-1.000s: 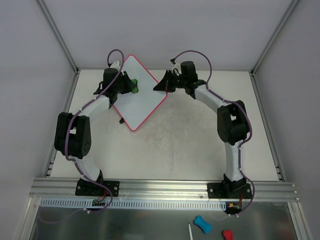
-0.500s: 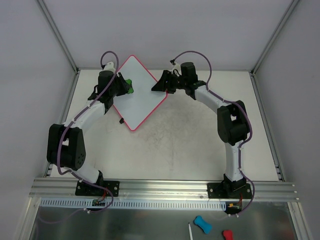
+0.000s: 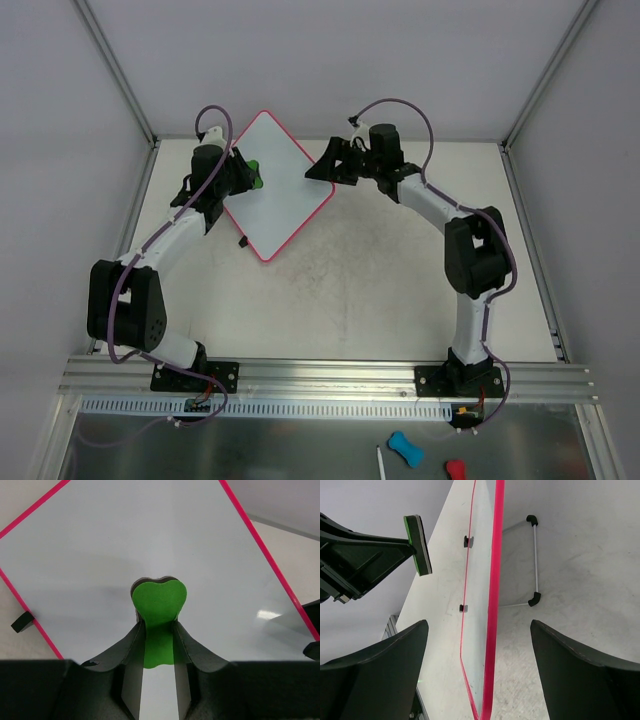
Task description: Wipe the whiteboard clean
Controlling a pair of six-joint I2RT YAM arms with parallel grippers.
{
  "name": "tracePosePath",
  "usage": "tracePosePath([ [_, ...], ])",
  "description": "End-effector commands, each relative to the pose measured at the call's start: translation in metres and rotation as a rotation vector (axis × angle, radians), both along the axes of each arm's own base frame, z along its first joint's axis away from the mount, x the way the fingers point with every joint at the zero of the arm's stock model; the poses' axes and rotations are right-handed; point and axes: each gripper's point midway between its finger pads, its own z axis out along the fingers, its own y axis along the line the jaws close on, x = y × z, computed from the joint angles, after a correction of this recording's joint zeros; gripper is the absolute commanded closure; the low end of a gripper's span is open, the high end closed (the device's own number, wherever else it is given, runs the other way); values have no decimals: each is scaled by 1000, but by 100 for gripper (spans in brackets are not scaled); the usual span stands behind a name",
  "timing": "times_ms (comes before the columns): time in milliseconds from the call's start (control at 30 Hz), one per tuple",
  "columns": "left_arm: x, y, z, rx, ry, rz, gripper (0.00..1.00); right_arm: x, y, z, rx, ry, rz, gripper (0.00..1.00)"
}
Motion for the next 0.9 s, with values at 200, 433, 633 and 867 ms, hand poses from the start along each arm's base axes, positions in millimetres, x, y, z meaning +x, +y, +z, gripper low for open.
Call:
tracePosePath([
  [200, -27, 23, 8, 58, 40, 81, 75, 0, -53, 56, -47, -232, -175, 12],
  [433, -81, 37, -32, 70, 220, 125, 81, -8, -94, 64, -140, -320, -310, 11],
  [633, -116, 55, -60, 110, 293, 190, 85, -19, -115, 69, -143, -376, -409, 11],
  [867, -149, 69, -110, 118, 433, 231, 85, -27, -145, 52, -145, -412, -563, 11],
])
